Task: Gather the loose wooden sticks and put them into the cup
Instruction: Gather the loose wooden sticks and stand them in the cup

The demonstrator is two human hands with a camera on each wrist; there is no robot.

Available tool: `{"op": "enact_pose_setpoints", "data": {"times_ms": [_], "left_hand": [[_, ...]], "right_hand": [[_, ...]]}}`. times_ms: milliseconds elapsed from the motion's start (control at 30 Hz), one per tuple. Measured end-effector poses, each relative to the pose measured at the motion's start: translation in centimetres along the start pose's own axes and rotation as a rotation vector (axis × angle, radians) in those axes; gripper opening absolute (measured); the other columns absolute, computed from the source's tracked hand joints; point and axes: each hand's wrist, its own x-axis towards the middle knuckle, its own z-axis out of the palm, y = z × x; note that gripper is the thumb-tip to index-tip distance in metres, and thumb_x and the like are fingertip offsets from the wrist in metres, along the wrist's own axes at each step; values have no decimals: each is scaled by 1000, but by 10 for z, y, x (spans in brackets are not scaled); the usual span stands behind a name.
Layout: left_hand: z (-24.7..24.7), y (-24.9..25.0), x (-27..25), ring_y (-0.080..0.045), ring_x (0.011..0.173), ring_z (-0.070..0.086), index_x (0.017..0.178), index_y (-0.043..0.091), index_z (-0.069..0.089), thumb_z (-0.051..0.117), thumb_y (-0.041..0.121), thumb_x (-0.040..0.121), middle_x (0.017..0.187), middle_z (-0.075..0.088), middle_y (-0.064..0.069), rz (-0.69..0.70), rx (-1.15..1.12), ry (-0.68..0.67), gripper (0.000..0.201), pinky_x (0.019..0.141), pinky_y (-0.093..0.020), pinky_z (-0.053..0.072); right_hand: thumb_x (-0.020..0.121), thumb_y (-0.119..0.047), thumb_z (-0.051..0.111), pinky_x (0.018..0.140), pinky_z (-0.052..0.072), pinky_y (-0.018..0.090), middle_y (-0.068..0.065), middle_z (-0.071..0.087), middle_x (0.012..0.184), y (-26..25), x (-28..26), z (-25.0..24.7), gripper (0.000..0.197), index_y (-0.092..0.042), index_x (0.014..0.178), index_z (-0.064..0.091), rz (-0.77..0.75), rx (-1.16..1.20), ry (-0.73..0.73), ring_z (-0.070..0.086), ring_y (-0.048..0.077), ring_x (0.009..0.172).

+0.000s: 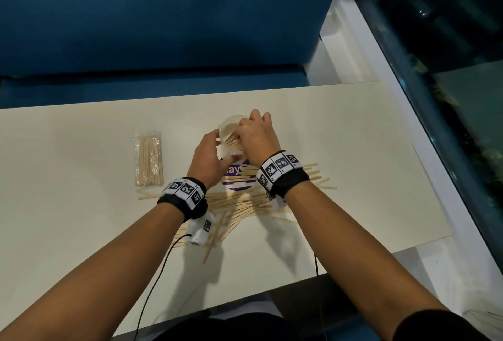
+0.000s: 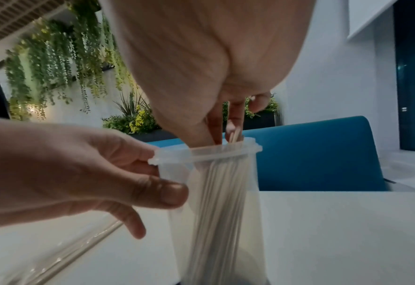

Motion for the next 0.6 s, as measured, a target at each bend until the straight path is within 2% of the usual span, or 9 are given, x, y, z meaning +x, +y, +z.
{"op": "enact_pose_setpoints", "data": {"times_ms": [67, 100, 167, 233, 333, 400, 533, 600], "left_hand": [[-4, -5, -3, -17, 127, 54, 151, 18, 42, 85, 37, 84, 148, 53, -4, 17, 31, -49, 82, 102, -33, 45], [-7, -11, -7, -19, 129, 54, 153, 16, 41, 82, 36, 87, 148, 53, -6, 21, 67, -62, 80, 105, -35, 46], [-15, -29, -21, -21, 126, 56, 149, 12, 46, 73, 26, 94, 142, 57, -8, 38, 160, -56, 63, 108, -40, 47], [-24, -54, -42, -23, 120, 57, 139, 12, 56, 66, 16, 95, 132, 63, -7, 89, 258, -66, 45, 106, -47, 49], [-39, -90, -80, -27, 113, 57, 128, 13, 62, 66, 23, 96, 122, 65, -9, 185, 410, -77, 34, 96, -48, 51], [-49, -113, -106, -30, 109, 57, 129, 12, 63, 65, 28, 95, 121, 65, -10, 224, 499, -55, 38, 87, -46, 50], [-68, -151, -150, -36, 111, 57, 136, 11, 59, 82, 23, 73, 128, 60, -11, 201, 660, -145, 67, 85, -49, 50], [-62, -148, -144, -37, 105, 58, 133, 10, 61, 87, 18, 69, 124, 62, -13, 224, 656, -162, 70, 82, -48, 52]], "right_hand": [[86, -37, 76, 89, 37, 40, -2, 70, 105, -3, -7, 3, 26, -19, 104, 77, 4, 74, 111, 48, 23, 103], [88, -32, 73, 87, 39, 40, -1, 70, 103, -4, -13, 5, 21, -17, 102, 77, 15, 153, 222, 50, 24, 100], [93, -23, 65, 83, 41, 37, 1, 69, 101, -11, -28, 5, 15, -14, 100, 75, 37, 325, 449, 52, 24, 97], [94, -20, 63, 85, 41, 34, 0, 68, 99, -26, -48, 9, 13, -13, 97, 73, 44, 498, 517, 53, 21, 97], [95, -22, 62, 93, 44, 38, -1, 66, 99, -58, -80, 34, 13, -14, 99, 72, 22, 645, 326, 53, 19, 101], [93, -22, 65, 99, 44, 42, 1, 63, 109, -81, -98, 62, 19, -14, 110, 69, 8, 632, 121, 51, 20, 108], [86, -31, 75, 108, 42, 45, 8, 47, 139, -129, -107, 106, 66, -12, 143, 47, -45, 407, -186, 44, 28, 125], [84, -35, 75, 106, 43, 44, 9, 44, 141, -126, -99, 111, 73, -13, 145, 42, -76, 301, -231, 43, 28, 124]]}}
